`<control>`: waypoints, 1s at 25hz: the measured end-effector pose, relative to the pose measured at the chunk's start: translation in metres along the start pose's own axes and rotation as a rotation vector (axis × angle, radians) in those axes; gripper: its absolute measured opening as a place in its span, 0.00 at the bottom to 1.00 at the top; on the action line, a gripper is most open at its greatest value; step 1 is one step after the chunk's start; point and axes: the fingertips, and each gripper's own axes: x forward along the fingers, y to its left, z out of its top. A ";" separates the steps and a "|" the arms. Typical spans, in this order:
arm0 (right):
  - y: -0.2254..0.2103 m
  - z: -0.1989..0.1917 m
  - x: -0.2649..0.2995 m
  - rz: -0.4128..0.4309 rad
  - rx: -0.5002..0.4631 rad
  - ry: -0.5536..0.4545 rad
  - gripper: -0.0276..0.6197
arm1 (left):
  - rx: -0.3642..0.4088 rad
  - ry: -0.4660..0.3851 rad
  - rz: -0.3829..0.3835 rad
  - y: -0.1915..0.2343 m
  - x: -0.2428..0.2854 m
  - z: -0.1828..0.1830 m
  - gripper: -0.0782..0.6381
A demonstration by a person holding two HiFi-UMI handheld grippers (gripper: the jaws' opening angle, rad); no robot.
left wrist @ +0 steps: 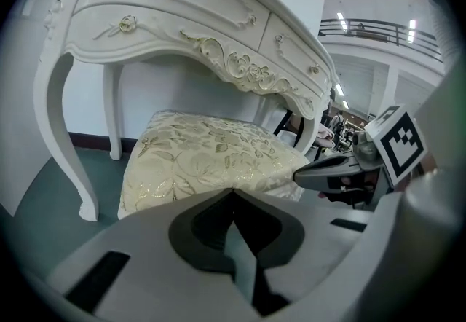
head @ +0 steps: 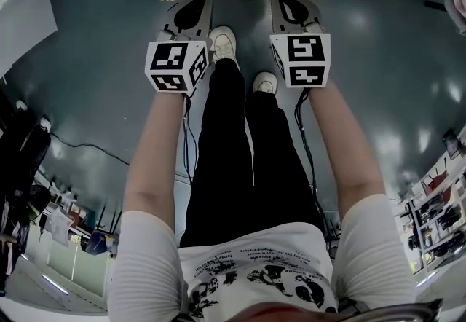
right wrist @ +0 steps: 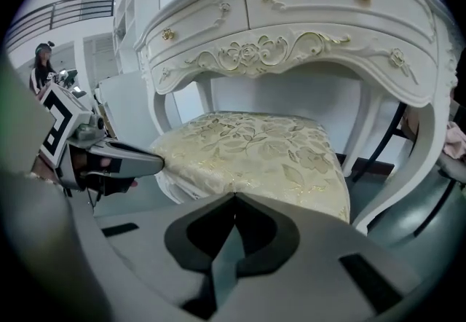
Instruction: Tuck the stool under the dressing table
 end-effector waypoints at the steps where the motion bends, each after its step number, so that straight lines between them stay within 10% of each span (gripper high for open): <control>1: -0.003 0.001 0.002 -0.004 0.004 -0.003 0.07 | 0.002 0.002 -0.002 0.000 0.002 0.002 0.14; 16: -0.039 0.043 0.039 -0.063 0.034 -0.082 0.07 | 0.056 -0.005 -0.038 0.019 0.044 0.043 0.14; 25: -0.054 0.071 0.064 -0.119 -0.040 -0.135 0.07 | -0.038 -0.056 -0.020 0.037 0.069 0.067 0.14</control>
